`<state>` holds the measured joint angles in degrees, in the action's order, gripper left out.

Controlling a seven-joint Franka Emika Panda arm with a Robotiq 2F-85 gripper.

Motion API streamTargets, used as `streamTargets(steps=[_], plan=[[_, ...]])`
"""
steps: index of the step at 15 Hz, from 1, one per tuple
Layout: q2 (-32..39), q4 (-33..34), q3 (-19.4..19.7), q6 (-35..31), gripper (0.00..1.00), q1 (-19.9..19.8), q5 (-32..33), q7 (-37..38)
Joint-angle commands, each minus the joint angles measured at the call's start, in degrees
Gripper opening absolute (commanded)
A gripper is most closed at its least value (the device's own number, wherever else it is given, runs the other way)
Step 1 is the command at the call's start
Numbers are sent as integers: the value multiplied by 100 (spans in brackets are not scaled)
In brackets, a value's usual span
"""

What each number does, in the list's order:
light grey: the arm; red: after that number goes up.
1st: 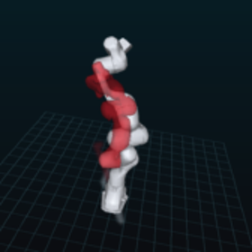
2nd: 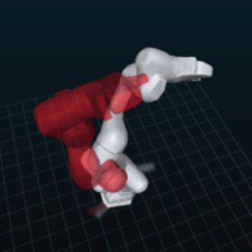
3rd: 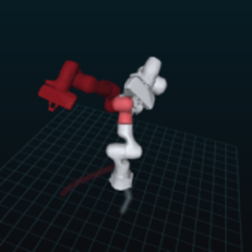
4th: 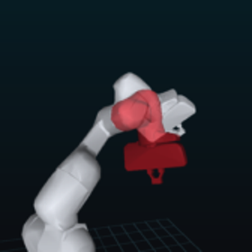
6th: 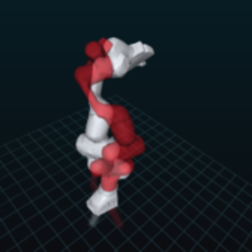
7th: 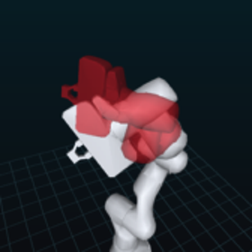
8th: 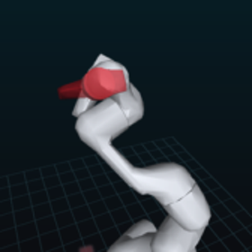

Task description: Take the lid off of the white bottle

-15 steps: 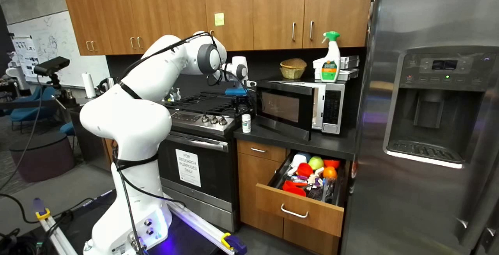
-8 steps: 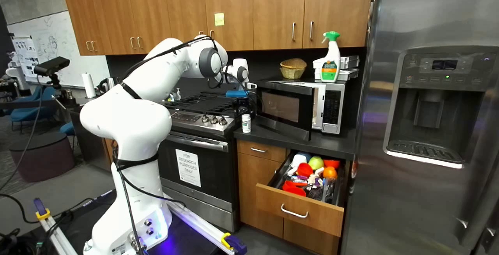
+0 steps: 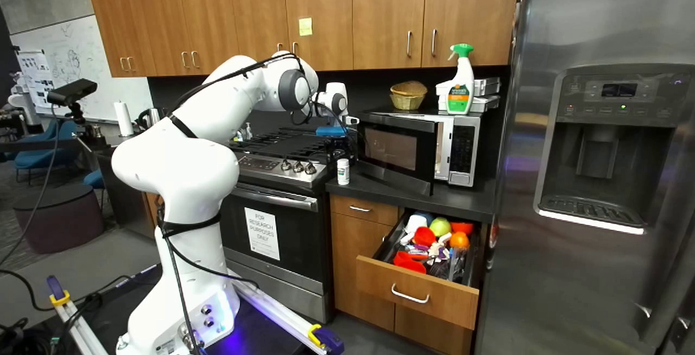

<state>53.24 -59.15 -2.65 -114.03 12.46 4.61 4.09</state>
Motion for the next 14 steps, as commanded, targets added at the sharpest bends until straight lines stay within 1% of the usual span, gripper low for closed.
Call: streamTargets(steps=[1, 13, 14], plan=[[150, 288, 11, 181, 100, -15, 4, -64], [357, 650, 11, 279, 100, -26, -28, -50], [366, 670, 13, 288, 96, -25, -27, -48]])
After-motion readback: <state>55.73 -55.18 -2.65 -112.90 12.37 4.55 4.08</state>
